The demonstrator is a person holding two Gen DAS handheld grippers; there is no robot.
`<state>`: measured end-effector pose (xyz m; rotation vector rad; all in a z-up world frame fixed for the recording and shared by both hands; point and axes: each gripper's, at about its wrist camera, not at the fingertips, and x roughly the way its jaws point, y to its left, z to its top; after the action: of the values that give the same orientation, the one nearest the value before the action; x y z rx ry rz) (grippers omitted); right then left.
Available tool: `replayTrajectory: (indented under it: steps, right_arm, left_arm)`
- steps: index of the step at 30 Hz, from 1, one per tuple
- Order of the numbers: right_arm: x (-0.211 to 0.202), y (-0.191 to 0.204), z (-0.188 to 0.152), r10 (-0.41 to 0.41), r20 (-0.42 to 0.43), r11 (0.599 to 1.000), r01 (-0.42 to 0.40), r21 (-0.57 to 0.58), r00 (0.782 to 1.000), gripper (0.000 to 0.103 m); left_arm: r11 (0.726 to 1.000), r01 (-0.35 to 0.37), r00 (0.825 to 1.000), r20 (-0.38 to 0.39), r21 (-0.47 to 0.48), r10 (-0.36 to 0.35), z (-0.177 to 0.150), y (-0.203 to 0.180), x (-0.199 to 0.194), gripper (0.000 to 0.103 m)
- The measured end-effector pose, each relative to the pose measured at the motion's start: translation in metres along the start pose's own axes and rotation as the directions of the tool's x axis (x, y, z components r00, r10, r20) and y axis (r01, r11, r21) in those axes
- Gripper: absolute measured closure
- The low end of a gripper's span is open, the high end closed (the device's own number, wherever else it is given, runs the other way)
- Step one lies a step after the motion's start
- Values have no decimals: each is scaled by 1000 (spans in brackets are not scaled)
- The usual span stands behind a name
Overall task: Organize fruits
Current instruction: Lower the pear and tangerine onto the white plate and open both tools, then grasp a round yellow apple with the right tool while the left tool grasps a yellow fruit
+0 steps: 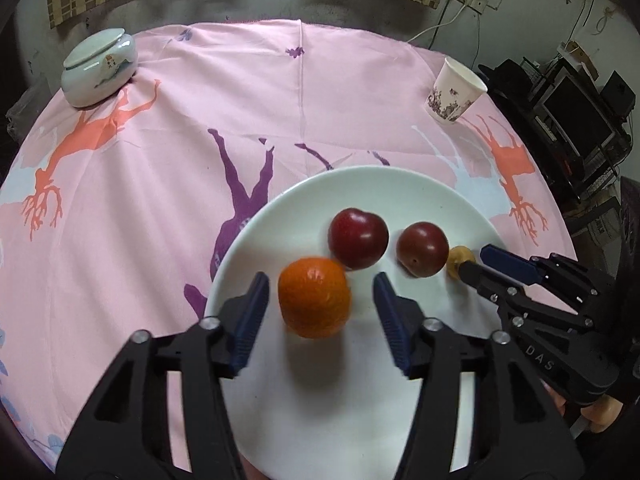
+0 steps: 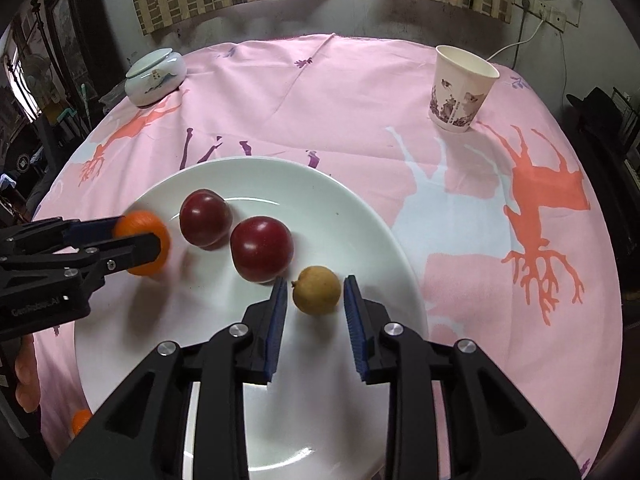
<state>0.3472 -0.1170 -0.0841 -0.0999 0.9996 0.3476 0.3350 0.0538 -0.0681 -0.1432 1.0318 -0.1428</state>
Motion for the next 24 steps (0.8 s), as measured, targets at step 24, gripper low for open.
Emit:
replayTrajectory:
  steps: [24]
  right_arm:
    - [-170,53,-223,23,152,998,-31,52,988,11]
  left_arm:
    - [994,-111,948,300,14,102,-244,3,-164,2]
